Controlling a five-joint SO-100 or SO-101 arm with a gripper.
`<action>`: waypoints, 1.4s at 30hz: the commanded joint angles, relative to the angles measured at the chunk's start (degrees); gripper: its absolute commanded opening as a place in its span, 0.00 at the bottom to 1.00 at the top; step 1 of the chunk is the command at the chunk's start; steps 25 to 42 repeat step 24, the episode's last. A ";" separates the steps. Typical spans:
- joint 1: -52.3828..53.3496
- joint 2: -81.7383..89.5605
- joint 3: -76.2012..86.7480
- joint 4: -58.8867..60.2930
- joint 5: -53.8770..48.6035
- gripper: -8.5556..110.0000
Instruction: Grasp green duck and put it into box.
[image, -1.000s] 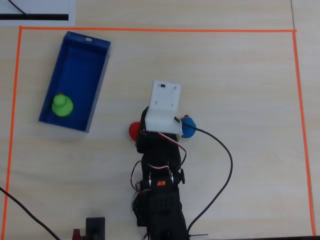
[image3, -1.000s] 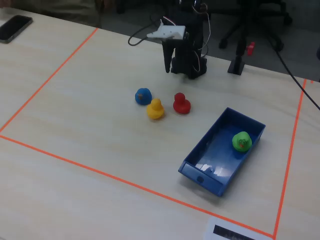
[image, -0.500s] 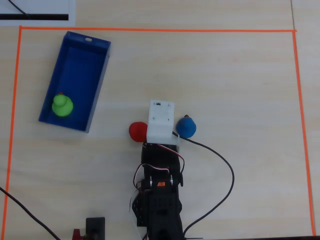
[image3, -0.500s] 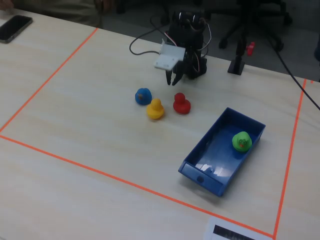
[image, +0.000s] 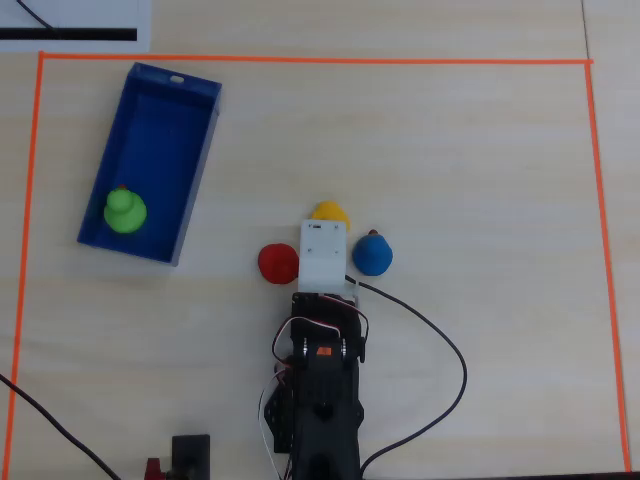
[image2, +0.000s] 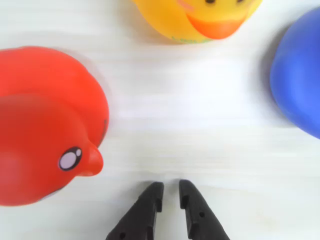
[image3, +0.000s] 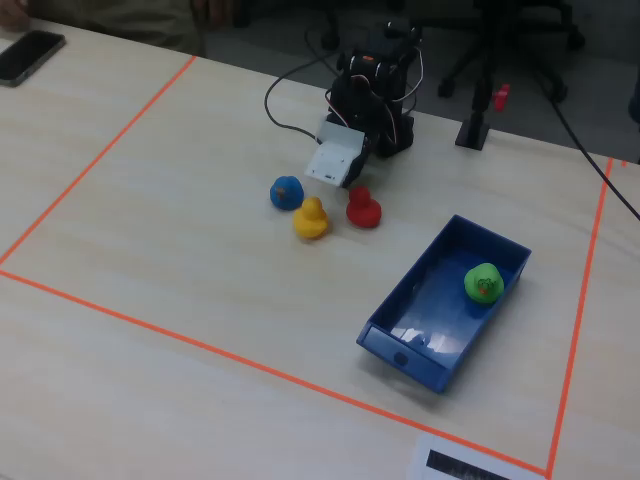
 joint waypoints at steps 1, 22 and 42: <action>1.14 -0.26 0.09 1.41 1.14 0.07; 1.32 -0.26 0.09 1.41 0.79 0.09; 1.32 -0.26 0.09 1.41 0.79 0.10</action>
